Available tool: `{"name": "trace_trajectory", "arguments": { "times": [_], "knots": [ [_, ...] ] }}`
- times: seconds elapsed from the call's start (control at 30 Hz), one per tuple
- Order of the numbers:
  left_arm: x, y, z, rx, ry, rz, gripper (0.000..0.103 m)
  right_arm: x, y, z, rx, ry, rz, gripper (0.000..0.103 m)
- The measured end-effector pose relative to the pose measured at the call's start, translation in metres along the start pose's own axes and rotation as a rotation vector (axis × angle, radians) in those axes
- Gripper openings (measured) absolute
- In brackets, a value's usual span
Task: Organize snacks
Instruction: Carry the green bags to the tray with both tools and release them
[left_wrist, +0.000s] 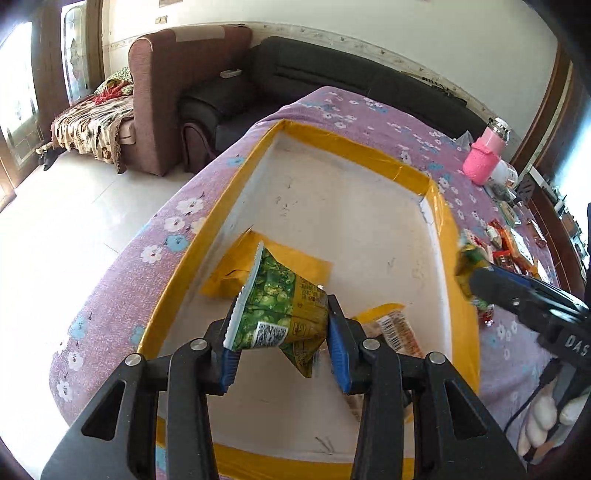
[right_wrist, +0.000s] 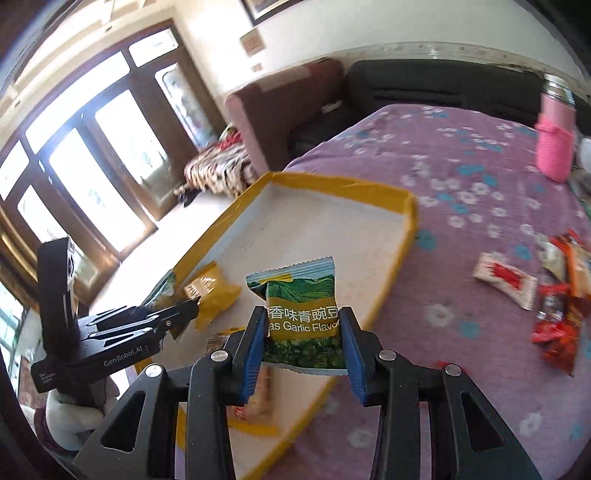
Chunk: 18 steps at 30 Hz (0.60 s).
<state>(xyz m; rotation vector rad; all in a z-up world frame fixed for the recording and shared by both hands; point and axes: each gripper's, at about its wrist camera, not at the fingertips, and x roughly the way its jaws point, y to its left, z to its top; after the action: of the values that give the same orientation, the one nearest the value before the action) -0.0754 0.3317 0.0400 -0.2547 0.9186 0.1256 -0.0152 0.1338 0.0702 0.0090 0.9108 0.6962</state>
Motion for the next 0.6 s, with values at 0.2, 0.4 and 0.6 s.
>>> {"name": "trace_trajectory", "arguments": {
  "times": [0.2,0.4,0.6],
  "knots": [
    [0.000,0.008,-0.002,0.019,-0.003,0.008,0.041,0.047,0.027,-0.001,-0.047,0.073,-0.027,0.039],
    [-0.003,0.015,-0.003,-0.008,0.027,-0.006,0.045,0.045,0.026,-0.001,-0.035,0.054,-0.020,0.048],
    [-0.021,0.014,-0.009,-0.039,0.000,-0.017,0.050,0.012,0.007,0.000,0.023,-0.003,-0.018,0.057]
  ]
}}
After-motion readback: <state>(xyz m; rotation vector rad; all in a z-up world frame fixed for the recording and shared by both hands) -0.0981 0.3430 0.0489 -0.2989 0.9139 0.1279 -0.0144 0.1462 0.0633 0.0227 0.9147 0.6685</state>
